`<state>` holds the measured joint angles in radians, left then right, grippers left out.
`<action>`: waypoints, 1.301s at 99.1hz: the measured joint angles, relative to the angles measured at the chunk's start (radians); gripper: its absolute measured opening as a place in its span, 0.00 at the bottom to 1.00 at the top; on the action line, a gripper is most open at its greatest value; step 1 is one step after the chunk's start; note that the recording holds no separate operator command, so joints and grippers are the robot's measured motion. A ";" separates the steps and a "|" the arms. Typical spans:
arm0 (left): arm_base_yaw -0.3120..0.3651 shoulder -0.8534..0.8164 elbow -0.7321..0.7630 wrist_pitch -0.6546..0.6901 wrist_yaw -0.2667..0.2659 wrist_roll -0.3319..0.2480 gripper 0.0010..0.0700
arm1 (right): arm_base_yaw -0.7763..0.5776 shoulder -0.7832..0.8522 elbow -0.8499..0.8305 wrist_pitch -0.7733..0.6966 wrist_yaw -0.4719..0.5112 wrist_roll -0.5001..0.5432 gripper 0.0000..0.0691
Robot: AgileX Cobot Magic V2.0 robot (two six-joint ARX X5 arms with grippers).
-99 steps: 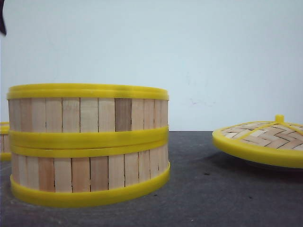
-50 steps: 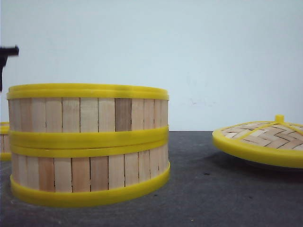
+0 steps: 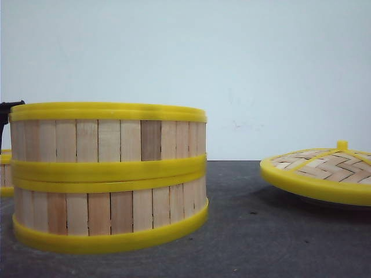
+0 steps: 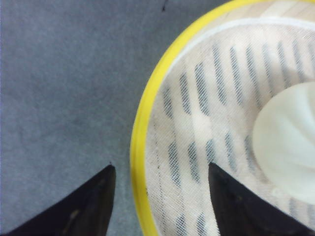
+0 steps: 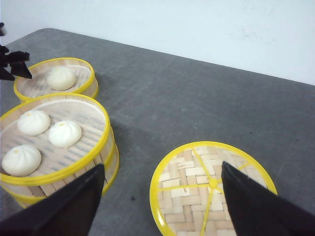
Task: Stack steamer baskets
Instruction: 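Reach the left gripper to the third bun basket and grasp its rim, then lift the basket with the left gripper and set it atop the stack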
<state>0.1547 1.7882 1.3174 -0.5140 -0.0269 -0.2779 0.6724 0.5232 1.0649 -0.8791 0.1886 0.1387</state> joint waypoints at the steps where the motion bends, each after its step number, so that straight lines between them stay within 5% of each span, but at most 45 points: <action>1: 0.000 0.001 0.000 0.000 0.000 0.000 0.50 | 0.000 0.000 0.000 0.001 0.000 0.000 0.68; 24: 0.000 0.032 0.000 0.001 0.000 0.000 0.47 | 0.000 0.000 0.000 0.008 0.025 0.000 0.68; 57: 0.003 0.055 0.000 0.001 -0.007 0.000 0.14 | 0.000 0.000 0.000 0.010 0.051 0.000 0.68; 78: 0.005 0.055 0.000 0.010 -0.010 -0.008 0.03 | 0.000 0.000 0.000 0.016 0.051 0.000 0.68; 129: 0.049 -0.049 0.024 -0.041 -0.003 0.019 0.01 | 0.000 0.000 0.000 0.004 0.051 0.000 0.68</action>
<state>0.2035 1.7390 1.3418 -0.5552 -0.0299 -0.2592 0.6724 0.5232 1.0649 -0.8753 0.2401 0.1383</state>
